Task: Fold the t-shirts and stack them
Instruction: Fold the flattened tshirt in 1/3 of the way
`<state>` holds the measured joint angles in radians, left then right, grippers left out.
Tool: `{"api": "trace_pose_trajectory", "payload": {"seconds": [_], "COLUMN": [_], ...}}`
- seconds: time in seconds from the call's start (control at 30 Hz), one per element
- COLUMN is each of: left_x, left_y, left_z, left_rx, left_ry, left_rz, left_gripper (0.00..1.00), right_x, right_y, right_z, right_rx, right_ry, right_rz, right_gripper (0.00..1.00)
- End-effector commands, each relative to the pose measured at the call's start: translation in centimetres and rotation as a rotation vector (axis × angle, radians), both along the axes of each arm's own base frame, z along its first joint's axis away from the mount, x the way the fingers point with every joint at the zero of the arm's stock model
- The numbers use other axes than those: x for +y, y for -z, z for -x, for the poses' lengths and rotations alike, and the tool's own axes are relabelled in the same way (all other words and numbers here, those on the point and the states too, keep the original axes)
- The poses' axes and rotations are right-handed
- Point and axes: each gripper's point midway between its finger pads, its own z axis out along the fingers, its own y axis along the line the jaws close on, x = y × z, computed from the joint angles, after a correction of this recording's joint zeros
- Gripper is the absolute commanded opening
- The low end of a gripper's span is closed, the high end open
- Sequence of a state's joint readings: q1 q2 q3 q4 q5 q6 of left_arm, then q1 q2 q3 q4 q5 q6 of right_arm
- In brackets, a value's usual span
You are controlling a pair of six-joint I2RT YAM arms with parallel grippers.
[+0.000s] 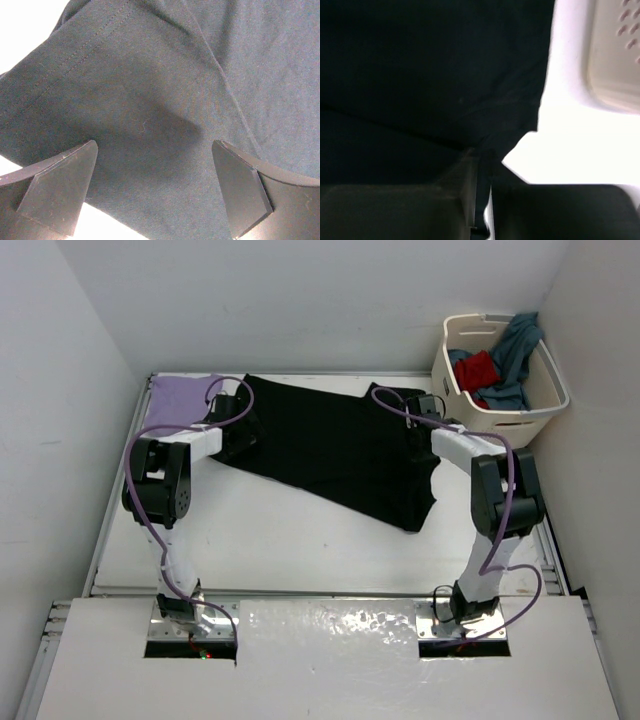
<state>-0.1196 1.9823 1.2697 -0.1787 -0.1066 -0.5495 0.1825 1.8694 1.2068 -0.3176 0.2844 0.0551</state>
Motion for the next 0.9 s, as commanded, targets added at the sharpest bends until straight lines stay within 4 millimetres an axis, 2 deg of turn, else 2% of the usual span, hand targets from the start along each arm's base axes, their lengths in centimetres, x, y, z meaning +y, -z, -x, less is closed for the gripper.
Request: {"api": "trace_pose_trajectory", "payload": {"seconds": [0.0,0.03,0.07,0.1,0.17,0.2,0.23,0.3,0.33,0.37,0.4,0.43,0.53,0.6,0.67,0.7,0.8,0.87], "left_x": [0.5,0.4,0.4,0.4,0.2,0.2,0.1,0.0,-0.1,-0.1,-0.1,-0.1,-0.2,-0.2,-0.2,-0.1,0.0,-0.1], "left_y": [1.1,0.9,0.8,0.7,0.5,0.5,0.4,0.4,0.3,0.3,0.2,0.2,0.2,0.3,0.4,0.6,0.8,0.9], "left_z": [0.7,0.6,0.5,0.5,0.4,0.4,0.4,0.3,0.4,0.3,0.3,0.3,0.3,0.4,0.5,0.6,0.7,0.7], "left_rx": [0.050,0.044,0.041,0.039,0.032,0.031,0.028,0.024,0.023,0.022,0.019,0.020,0.022,0.024,0.030,0.034,0.041,0.043], "left_ry": [0.001,0.001,0.002,0.003,0.006,0.007,0.011,0.013,0.015,0.016,0.015,0.014,0.015,0.019,0.021,0.020,0.015,0.017], "left_rz": [-0.041,-0.039,-0.039,-0.038,-0.030,-0.028,-0.023,-0.018,-0.014,-0.013,-0.014,-0.013,-0.010,-0.010,-0.011,-0.013,-0.015,-0.012], "left_gripper": [1.00,1.00,1.00,1.00,1.00,1.00,1.00,1.00,1.00,1.00,1.00,1.00,1.00,1.00,1.00,1.00,1.00,1.00], "right_x": [1.3,2.1,2.9,3.7,5.5,6.2,8.1,10.2,12.6,13.6,14.8,16.8,19.1,19.9,19.7,19.2,16.0,14.3], "right_y": [-2.5,-4.2,-5.1,-5.9,-8.1,-8.6,-9.0,-9.3,-9.0,-8.1,-8.0,-7.2,-6.2,-4.6,-3.3,-2.6,-0.1,0.7], "right_z": [-0.7,-0.6,-0.5,0.0,1.2,1.7,2.6,4.6,6.0,7.1,7.9,9.4,10.9,11.7,12.3,12.4,12.2,12.0], "right_rx": [-0.035,-0.065,-0.078,-0.080,-0.120,-0.131,-0.130,-0.129,-0.107,-0.088,-0.079,-0.052,-0.029,0.000,0.023,0.031,0.048,0.048], "right_ry": [-0.037,-0.063,-0.081,-0.102,-0.139,-0.148,-0.184,-0.237,-0.284,-0.303,-0.328,-0.364,-0.373,-0.374,-0.344,-0.320,-0.207,-0.140], "right_rz": [-0.075,-0.118,-0.158,-0.191,-0.259,-0.280,-0.341,-0.407,-0.455,-0.478,-0.515,-0.573,-0.674,-0.721,-0.733,-0.709,-0.592,-0.620], "right_gripper": [0.25,0.41,0.76,0.99,0.99,0.99,0.99,0.99,0.99,0.99,0.99,0.99,0.99,0.99,0.99,0.99,0.99,0.99]}}
